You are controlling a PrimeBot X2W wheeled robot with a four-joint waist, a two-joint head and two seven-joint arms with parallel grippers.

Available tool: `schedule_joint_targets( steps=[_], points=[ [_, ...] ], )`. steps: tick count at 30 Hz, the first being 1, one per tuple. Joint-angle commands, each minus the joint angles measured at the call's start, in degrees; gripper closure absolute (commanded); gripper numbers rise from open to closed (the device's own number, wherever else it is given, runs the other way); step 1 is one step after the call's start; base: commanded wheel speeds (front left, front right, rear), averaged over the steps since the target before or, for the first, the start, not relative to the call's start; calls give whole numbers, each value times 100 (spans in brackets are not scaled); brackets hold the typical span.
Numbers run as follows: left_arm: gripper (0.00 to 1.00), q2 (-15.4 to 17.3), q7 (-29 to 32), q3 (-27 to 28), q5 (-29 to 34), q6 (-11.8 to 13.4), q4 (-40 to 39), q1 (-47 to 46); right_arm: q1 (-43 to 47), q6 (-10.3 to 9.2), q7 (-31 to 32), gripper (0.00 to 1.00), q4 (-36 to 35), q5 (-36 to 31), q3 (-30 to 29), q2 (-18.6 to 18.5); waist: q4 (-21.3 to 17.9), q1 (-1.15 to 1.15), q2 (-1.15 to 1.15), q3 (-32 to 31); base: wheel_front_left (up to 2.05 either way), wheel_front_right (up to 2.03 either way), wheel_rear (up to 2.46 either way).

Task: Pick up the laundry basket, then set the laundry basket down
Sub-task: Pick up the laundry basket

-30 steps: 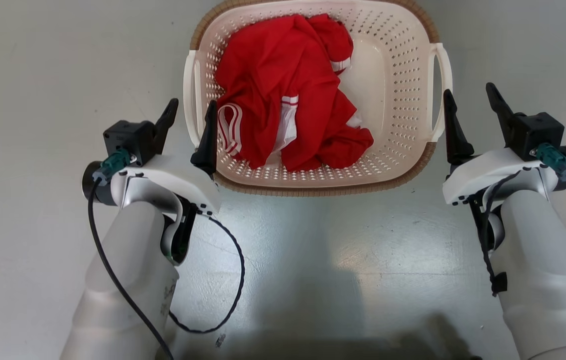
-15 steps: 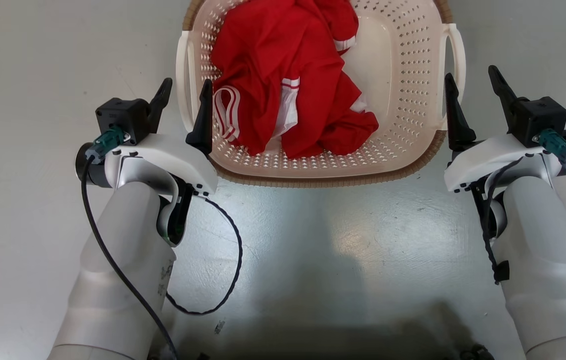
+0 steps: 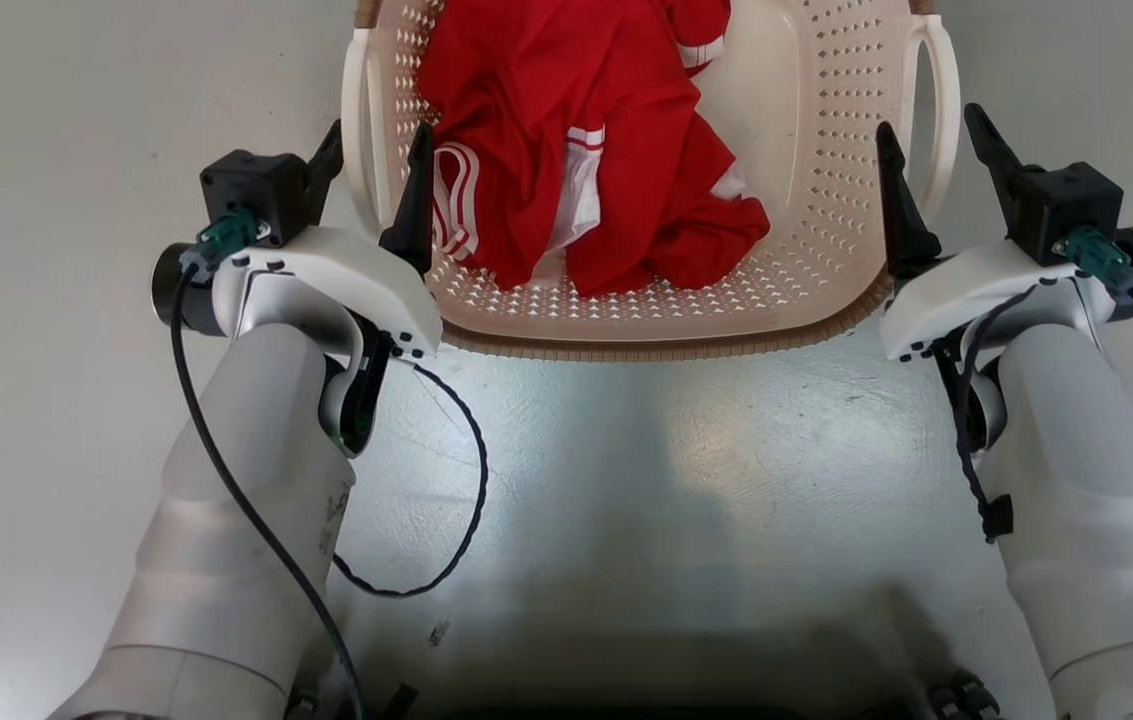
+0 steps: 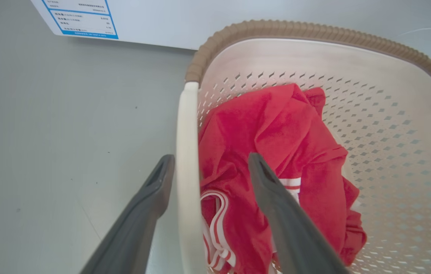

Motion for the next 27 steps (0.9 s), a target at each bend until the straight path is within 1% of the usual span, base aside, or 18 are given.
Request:
schedule_joint_targets(
  steps=[1, 15, 27],
  points=[
    [0, 121, -34, 86, -16, 55, -26, 45, 114, 34, -60, 0, -35, 17, 126, 104, -4, 0, 0, 25, 0, 0, 0],
    [0, 121, -34, -47, 11, 77, 421, -379, -238, 34, -60, 0, 401, 7, 270, 118, -14, 0, 0, 243, 0, 0, 0],
    [0, 121, -34, -203, -33, 135, 743, -601, -545, 34, -60, 0, 787, 192, 492, 119, 19, 0, 0, 274, 0, 0, 0]
  ],
)
